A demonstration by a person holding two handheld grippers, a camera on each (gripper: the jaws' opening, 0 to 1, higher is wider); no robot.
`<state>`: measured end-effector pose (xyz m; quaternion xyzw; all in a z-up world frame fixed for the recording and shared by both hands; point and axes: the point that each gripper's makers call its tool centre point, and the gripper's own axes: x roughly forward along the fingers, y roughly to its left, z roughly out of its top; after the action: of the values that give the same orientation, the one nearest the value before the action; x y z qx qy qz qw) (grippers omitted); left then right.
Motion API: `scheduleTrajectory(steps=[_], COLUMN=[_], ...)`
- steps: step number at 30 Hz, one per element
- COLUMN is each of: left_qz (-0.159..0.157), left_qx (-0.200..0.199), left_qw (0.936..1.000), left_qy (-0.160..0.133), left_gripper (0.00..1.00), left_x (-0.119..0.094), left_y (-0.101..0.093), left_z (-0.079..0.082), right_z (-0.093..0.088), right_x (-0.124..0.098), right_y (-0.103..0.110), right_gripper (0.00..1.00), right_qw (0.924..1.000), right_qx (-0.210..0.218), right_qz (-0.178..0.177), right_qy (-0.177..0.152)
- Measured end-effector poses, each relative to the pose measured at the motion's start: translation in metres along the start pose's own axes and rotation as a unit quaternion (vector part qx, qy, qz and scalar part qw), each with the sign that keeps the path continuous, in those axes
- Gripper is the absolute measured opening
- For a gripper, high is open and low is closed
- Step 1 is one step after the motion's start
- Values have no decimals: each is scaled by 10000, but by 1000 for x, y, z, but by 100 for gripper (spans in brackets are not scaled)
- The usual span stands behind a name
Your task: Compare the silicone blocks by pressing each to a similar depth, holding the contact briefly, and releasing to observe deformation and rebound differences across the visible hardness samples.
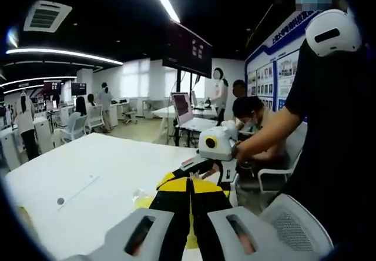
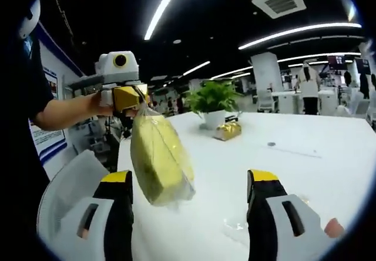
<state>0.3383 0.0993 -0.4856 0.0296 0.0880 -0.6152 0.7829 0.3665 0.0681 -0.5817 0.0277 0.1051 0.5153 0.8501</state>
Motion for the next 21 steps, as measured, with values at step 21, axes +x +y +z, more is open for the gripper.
scheduleTrajectory(steps=[21], left_qz=[305], left_qx=[-479], left_qw=[9979], left_qy=[-303], left_gripper=[0], left_x=[1], left_y=[6], left_z=[-19], right_z=[-53], right_x=[-139], right_y=[-25], right_gripper=[68], right_qw=[9911], right_qx=[471], right_qz=[-1096], right_qy=[584])
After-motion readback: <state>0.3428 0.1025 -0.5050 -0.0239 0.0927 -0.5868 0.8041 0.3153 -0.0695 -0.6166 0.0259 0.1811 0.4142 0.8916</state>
